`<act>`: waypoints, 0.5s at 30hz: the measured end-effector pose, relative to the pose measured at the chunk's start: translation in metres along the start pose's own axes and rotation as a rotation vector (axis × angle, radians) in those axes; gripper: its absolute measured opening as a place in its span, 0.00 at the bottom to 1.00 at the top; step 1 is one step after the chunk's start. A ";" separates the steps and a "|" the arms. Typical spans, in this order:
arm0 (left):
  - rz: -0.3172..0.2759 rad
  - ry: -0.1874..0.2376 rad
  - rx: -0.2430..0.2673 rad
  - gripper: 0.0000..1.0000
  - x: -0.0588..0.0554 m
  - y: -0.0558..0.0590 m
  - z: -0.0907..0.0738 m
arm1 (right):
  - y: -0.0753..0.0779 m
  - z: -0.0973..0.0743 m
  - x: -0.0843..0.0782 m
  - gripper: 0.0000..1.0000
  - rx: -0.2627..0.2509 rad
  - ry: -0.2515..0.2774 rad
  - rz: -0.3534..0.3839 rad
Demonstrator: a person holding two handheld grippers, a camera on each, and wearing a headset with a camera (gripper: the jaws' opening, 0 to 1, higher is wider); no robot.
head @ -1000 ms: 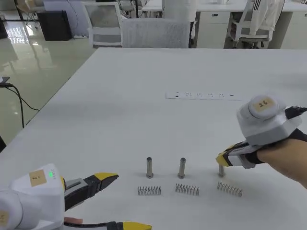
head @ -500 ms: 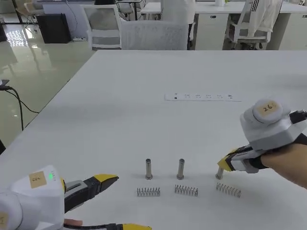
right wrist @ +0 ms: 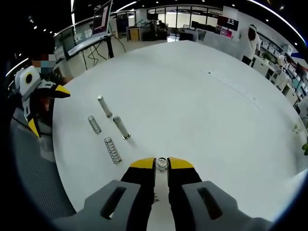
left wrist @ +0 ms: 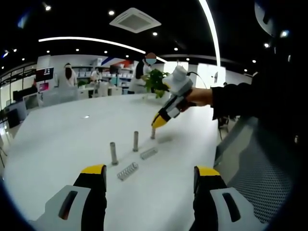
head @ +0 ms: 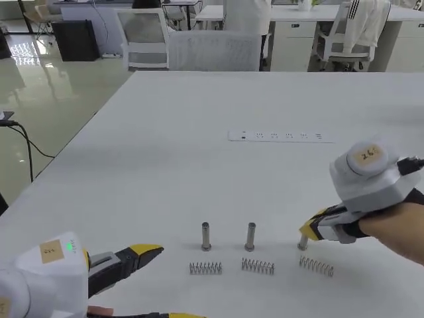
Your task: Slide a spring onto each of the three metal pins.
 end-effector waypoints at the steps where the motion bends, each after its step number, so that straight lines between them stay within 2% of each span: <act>1: 0.000 -0.001 -0.001 0.70 0.000 0.000 0.000 | 0.000 0.000 0.000 0.08 0.001 -0.001 0.000; 9: 0.000 -0.001 -0.004 0.70 0.001 0.000 0.001 | 0.002 0.000 -0.003 0.13 0.004 -0.004 -0.009; 15: -0.001 0.001 -0.005 0.70 0.001 0.001 0.001 | 0.003 -0.009 -0.008 0.16 0.011 -0.011 -0.020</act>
Point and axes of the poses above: the centre of the closed fingertips' face, and the gripper's own axes: z roughly forward along the fingers, y roughly to its right, x roughly out of its top, the point moved 5 cm from there along -z, roughly backward along the fingers, and after that the axes turned 15 degrees about y, right-handed, at the moved point
